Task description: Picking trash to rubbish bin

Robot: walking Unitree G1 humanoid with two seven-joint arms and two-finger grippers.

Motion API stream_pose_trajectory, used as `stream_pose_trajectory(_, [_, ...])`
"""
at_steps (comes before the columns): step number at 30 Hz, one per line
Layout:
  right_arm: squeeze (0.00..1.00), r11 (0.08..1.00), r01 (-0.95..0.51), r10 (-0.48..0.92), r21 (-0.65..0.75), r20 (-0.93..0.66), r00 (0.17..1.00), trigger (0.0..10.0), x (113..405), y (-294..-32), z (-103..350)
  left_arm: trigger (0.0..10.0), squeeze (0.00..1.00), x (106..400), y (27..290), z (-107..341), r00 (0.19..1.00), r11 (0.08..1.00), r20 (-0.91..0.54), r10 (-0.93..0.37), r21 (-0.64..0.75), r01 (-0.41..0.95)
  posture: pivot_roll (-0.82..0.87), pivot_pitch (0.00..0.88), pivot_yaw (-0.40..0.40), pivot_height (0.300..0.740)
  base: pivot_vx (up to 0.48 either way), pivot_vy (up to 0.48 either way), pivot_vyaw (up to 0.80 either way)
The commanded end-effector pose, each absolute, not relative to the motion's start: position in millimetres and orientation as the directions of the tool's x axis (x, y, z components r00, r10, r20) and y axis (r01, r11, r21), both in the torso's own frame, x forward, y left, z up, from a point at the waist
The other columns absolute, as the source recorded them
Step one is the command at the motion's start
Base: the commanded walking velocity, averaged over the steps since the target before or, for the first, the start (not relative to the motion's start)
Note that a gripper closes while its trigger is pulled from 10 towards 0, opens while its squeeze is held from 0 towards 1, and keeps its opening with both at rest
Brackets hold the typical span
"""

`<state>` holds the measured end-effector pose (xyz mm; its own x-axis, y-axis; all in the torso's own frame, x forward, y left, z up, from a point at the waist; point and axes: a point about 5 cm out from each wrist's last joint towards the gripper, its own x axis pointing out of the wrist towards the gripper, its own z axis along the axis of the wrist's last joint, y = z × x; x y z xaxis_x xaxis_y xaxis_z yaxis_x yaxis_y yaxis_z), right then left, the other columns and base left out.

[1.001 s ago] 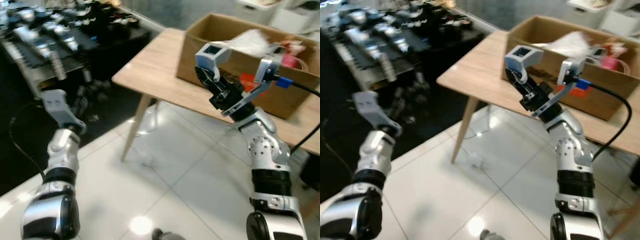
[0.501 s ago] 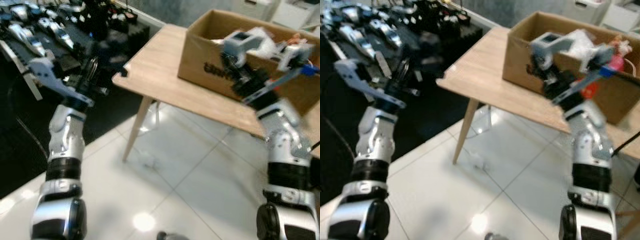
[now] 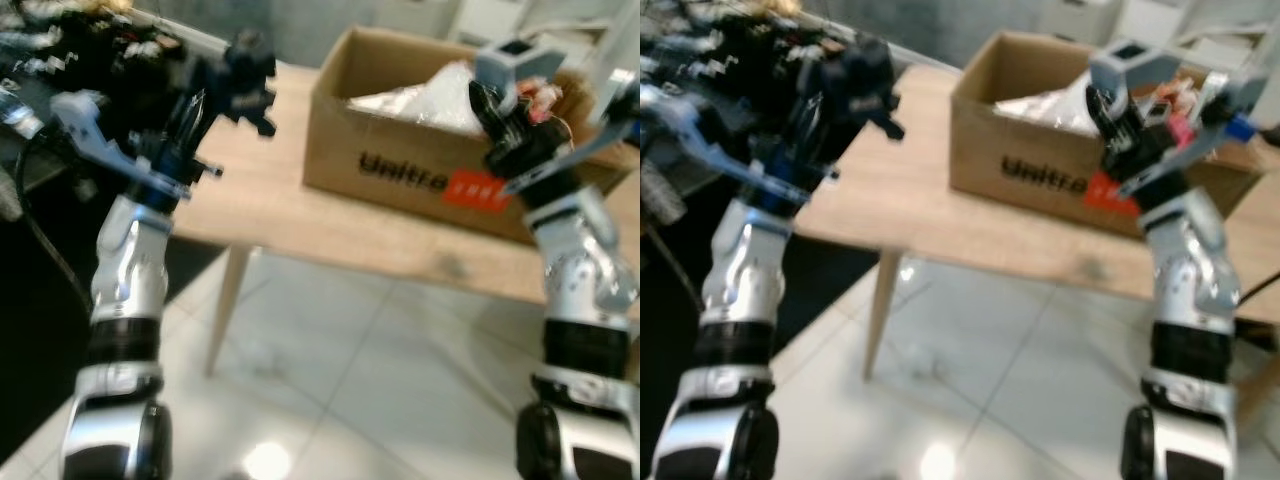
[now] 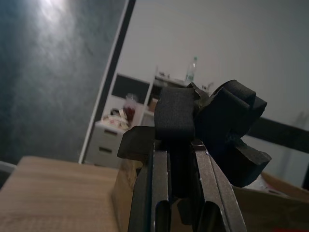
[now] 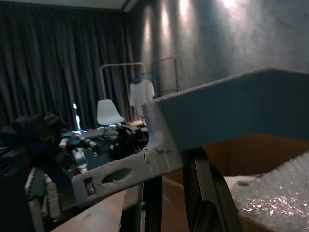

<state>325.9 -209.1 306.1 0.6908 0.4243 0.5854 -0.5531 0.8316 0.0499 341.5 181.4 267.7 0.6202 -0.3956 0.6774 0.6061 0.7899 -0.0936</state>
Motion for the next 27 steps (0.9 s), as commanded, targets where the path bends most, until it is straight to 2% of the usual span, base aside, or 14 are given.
stream_pose_trajectory(1, [0.00,0.843,-0.536,0.407,0.041,0.601,0.687,10.0,322,-215,311,10.0,0.00,341,178,269,0.609,0.779,0.677,-0.413,-0.085,0.622,-0.01,0.096,-0.001,0.740,0.368,0.000,-0.80])
stream_pose_trajectory(16, [0.00,0.876,-0.482,0.373,0.017,0.608,0.700,10.0,319,-222,321,10.0,0.00,334,158,281,0.551,0.725,0.699,-0.456,-0.067,0.685,-0.03,0.094,0.004,0.740,0.371,0.000,-0.80])
stream_pose_trajectory(25, [0.00,0.930,-0.368,0.323,-0.024,0.532,0.782,10.0,328,-229,317,10.0,0.00,331,149,292,0.531,0.725,0.714,-0.456,-0.048,0.687,-0.04,0.099,0.000,0.740,0.370,0.000,0.00])
stream_pose_trajectory(27, [0.00,0.944,-0.325,0.311,-0.057,0.477,0.822,10.0,334,-228,311,10.0,0.00,330,146,295,0.532,0.733,0.717,-0.451,-0.044,0.679,-0.04,0.099,0.000,0.740,0.360,0.000,0.00])
